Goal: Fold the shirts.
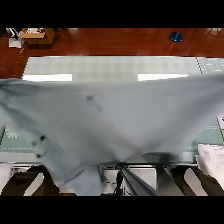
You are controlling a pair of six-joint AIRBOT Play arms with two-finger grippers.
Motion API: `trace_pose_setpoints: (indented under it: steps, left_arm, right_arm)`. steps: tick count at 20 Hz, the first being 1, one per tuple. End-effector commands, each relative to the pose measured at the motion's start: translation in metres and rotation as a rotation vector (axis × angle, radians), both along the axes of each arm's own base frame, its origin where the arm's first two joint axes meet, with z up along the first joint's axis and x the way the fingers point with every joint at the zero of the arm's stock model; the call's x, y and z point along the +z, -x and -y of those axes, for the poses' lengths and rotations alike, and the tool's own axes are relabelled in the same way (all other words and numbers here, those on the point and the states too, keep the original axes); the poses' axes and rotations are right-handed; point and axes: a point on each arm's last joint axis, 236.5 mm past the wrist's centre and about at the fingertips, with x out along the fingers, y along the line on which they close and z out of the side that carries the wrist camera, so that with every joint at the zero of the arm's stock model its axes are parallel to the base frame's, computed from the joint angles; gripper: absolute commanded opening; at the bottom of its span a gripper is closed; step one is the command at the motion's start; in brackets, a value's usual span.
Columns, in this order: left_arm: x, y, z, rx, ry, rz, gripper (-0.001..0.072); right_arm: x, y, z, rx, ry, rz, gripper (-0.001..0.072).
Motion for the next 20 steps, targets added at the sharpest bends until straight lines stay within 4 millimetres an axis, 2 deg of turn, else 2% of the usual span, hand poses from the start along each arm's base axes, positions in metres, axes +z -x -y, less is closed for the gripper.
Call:
trace_pose_setpoints:
  steps: [1,4,6,9,11,12,14,18,20]
  left_arm:
    - [-0.077,-0.081,0.008,0.000,0.058,-0.105,0.0024]
    - [-0.092,-0.154,0.012,0.041,0.122,-0.047,0.0024]
    - [-0.099,-0.187,0.010,0.026,0.104,-0.012,0.0025]
    - [-0.116,-0.231,0.005,0.034,0.090,0.033,0.0025]
    - [-0.135,-0.256,0.001,0.063,0.092,0.050,0.0025]
    - [-0.145,-0.268,-0.002,0.080,0.093,0.062,0.0025]
    - [-0.161,-0.290,-0.007,0.111,0.095,0.089,0.0025]
    - [-0.190,-0.326,-0.002,0.179,0.188,0.133,0.0025]
    - [-0.202,-0.341,0.001,0.211,0.222,0.157,0.0025]
  right_arm:
    - [-0.086,-0.060,0.011,0.072,-0.156,-0.278,0.0021]
    - [-0.150,-0.121,0.007,0.125,-0.084,-0.374,0.0022]
    - [-0.177,-0.175,0.003,0.107,-0.056,-0.305,0.0022]
    - [-0.179,-0.251,0.011,-0.016,-0.079,-0.086,0.0022]
    - [-0.176,-0.287,0.017,-0.084,-0.125,0.028,0.0022]
    - [-0.181,-0.298,0.018,-0.100,-0.145,0.051,0.0022]
    - [-0.204,-0.311,0.017,-0.112,-0.178,0.035,0.0022]
    - [-0.270,-0.319,0.017,-0.118,-0.197,-0.081,0.0022]
    - [-0.287,-0.322,0.018,-0.125,-0.200,-0.103,0.0022]
